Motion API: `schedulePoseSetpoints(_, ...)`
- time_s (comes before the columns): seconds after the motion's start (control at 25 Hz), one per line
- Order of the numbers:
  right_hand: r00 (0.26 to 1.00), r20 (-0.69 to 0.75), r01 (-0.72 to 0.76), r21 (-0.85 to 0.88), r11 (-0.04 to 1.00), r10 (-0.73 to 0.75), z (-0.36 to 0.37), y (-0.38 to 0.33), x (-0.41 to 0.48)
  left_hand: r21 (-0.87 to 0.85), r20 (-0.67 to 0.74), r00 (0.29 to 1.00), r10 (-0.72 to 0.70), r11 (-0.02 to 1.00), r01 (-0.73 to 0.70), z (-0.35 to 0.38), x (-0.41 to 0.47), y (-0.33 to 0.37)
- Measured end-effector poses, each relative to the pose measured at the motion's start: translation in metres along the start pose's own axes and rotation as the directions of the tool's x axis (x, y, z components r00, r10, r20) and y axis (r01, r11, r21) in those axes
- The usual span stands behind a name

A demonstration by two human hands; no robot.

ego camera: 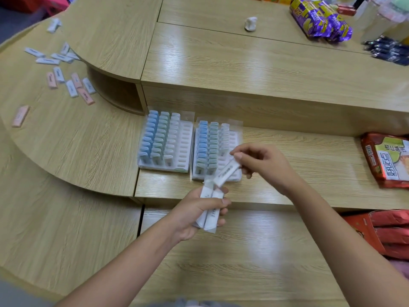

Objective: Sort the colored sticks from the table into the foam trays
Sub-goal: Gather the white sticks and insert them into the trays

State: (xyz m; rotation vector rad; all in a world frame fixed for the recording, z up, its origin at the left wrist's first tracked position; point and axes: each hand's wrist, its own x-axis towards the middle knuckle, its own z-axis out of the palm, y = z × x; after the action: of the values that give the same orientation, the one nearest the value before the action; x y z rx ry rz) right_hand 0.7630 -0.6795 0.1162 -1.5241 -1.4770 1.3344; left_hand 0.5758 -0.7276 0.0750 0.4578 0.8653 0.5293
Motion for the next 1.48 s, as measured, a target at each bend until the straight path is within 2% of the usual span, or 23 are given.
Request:
schedulePoseSetpoints(0.08, 0.988, -0.151, -0.029, -0.066, 0.997, 0.018, -0.009, 0.002, 0.009, -0.011, -0.039, 0.999, 0.001, 1.0, -0.001, -0.004, 0.0, -0.002)
schedulePoseSetpoints(0.2, 0.94, -0.331, -0.059, -0.386, 0.921, -0.079, -0.005, 0.017, 0.033, -0.014, -0.068, 0.998, 0.009, 1.0, -0.01, -0.009, 0.001, -0.003)
schedulePoseSetpoints(0.32, 0.909, -0.38, -0.097, -0.593, 0.799, -0.172, 0.011, 0.032, 0.052, -0.011, -0.068, 0.998, 0.013, 1.0, -0.014, -0.01, 0.002, -0.001)
schedulePoseSetpoints(0.44, 0.888, -0.422, -0.13, -0.613, 0.779, -0.184, 0.024, 0.043, 0.064, -0.009, -0.075, 0.997, 0.02, 1.0, -0.021, -0.013, 0.004, 0.003)
schedulePoseSetpoints(0.64, 0.86, -0.396, -0.037, -0.676, 0.736, -0.321, 0.032, 0.057, 0.068, -0.019, -0.08, 0.997, 0.021, 1.0, -0.023, -0.019, 0.005, 0.004)
schedulePoseSetpoints(0.84, 0.843, -0.256, 0.121, -0.766, 0.632, -0.473, 0.034, 0.072, 0.069, -0.011, -0.072, 0.997, 0.004, 1.0, -0.005, -0.018, 0.008, 0.003)
schedulePoseSetpoints(1.0, 0.87, -0.11, 0.211, -0.798, 0.565, -0.48, 0.034, 0.089, 0.066, 0.009, -0.072, 0.997, 0.008, 1.0, -0.007, -0.015, 0.009, 0.006)
schedulePoseSetpoints(1.16, 0.886, -0.13, 0.154, -0.824, 0.546, -0.445, 0.033, 0.075, 0.059, 0.025, -0.064, 0.998, 0.01, 1.0, -0.008, -0.016, 0.009, 0.007)
schedulePoseSetpoints(1.2, 0.878, -0.165, 0.126, -0.826, 0.55, -0.449, 0.032, 0.068, 0.052, 0.033, -0.053, 0.999, 0.008, 0.999, -0.006, -0.015, 0.009, 0.008)
schedulePoseSetpoints(1.24, 0.876, -0.195, 0.125, -0.791, 0.599, -0.441, 0.031, 0.059, 0.044, 0.042, -0.044, 0.999, 0.006, 0.999, -0.004, -0.014, 0.009, 0.008)
schedulePoseSetpoints(1.28, 0.902, -0.206, 0.146, -0.682, 0.716, -0.38, 0.03, 0.048, 0.037, 0.051, -0.034, 0.999, 0.003, 0.999, -0.001, -0.013, 0.01, 0.008)
schedulePoseSetpoints(1.32, 0.95, -0.169, 0.15, -0.485, 0.862, -0.261, 0.031, 0.036, 0.03, 0.058, -0.023, 1.0, -0.001, 0.998, 0.002, -0.013, 0.01, 0.009)
schedulePoseSetpoints(1.36, 0.991, -0.06, 0.103, -0.277, 0.955, -0.124, 0.032, 0.025, 0.025, 0.062, -0.011, 1.0, -0.007, 0.998, 0.007, -0.013, 0.011, 0.009)
schedulePoseSetpoints(1.4, 0.997, 0.068, 0.043, -0.169, 0.985, -0.032, 0.033, 0.017, 0.02, 0.067, 0.003, 1.0, -0.012, 0.998, 0.011, -0.011, 0.011, 0.009)
schedulePoseSetpoints(1.48, 0.968, 0.25, 0.01, -0.182, 0.983, 0.036, 0.034, 0.015, 0.017, 0.089, 0.027, 1.0, -0.015, 0.996, 0.013, -0.008, 0.012, 0.008)
